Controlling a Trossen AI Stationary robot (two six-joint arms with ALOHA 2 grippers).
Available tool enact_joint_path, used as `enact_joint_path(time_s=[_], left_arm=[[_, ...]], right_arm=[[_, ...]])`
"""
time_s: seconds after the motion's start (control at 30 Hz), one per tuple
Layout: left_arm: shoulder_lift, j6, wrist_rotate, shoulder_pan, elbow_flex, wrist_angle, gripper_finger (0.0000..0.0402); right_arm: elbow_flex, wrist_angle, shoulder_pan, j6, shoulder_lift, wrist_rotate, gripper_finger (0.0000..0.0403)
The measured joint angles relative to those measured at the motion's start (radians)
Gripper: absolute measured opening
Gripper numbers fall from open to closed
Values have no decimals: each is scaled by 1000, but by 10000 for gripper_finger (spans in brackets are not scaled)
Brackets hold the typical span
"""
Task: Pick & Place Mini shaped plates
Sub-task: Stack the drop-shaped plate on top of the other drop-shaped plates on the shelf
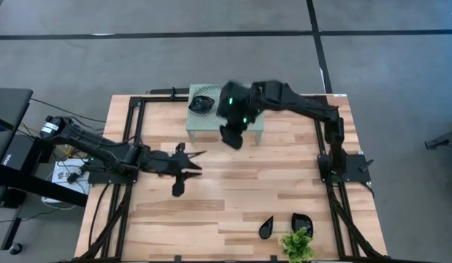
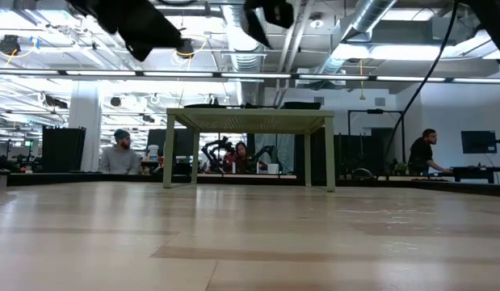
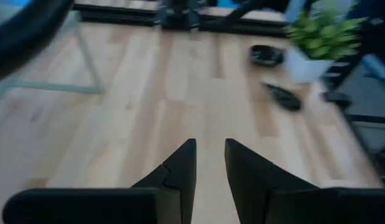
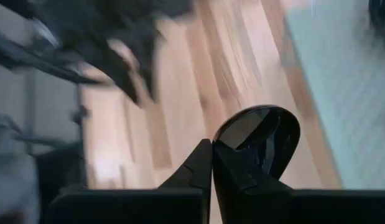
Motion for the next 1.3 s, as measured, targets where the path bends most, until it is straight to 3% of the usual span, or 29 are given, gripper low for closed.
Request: enact_joint_path(time_s=[0.13,0.27,0.47,0.73,0.83,1.3], left_arm=[[2,-48,-4,-73,0,4,85],[2,-67,-40,-133,0,12,85],[2,-72,-119,-172,0,12,85],[2,-72,-128,-172,0,22,85],[2,-72,-131,-171,0,23,85],[2,-72,-128,-171,-1,29,85]], right_arm=[[-94,-26,129,133,3,170,1],[-263,22,235,240,10,197,7],[-570,341,312,363,9,202,10],[-842,771,262,431,22,208,10],[-879,820,225,443,23,219,10],[-880,725,116,362,89,254,12]])
